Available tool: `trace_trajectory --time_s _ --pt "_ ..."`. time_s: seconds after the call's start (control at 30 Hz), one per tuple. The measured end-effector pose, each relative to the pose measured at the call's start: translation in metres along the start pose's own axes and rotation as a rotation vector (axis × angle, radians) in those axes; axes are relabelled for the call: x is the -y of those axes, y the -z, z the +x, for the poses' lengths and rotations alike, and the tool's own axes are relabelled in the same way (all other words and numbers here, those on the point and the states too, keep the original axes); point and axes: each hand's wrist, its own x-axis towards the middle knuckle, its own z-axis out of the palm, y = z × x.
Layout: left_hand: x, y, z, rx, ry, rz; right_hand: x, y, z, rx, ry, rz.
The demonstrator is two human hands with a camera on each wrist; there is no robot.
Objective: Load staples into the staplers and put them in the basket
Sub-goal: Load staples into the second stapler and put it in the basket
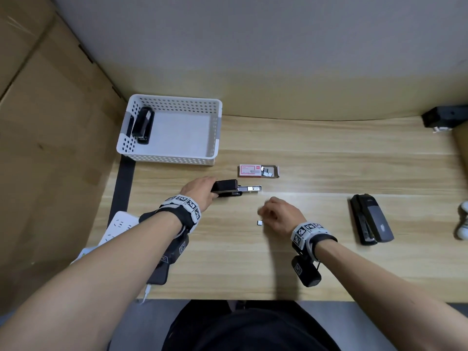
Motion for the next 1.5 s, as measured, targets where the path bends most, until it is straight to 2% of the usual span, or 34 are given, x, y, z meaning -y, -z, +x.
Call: trace_trajectory --time_s 0.3,0.47,0.73,0.87,1.0,1.13,1.3,1.5 --pt "0.002 -0.003 0.002 -0.006 0.019 -0.009 0.007 -0.003 -0.003 0.084 0.131 -0.031" --pt "0.004 -0.005 0.004 -0.005 0.019 -0.010 0.011 -0.004 -0.001 0.058 0.076 0.007" --pt "0.006 -0.006 0.004 -0.003 0.018 -0.012 0.008 0.003 0.003 0.146 0.084 -0.052" --pt "0.006 -0.005 0.004 0.010 0.015 -0.010 0.007 0.001 0.004 0.062 0.042 -0.048" --pt "0.005 -0.004 0.003 0.000 0.007 -0.008 0.011 0.002 0.010 -0.036 0.065 -0.141" --pt "0.005 -0.004 0.003 -0.006 0.000 -0.005 0.014 0.008 0.019 -0.044 0.011 -0.135" --pt "0.005 -0.004 0.002 -0.006 -0.002 -0.014 0.011 0.006 0.019 -0.089 -0.124 -0.007" --pt "0.003 -0.002 0.002 0.003 0.007 -0.020 0.008 0.006 0.007 -0.038 -0.152 -0.108"
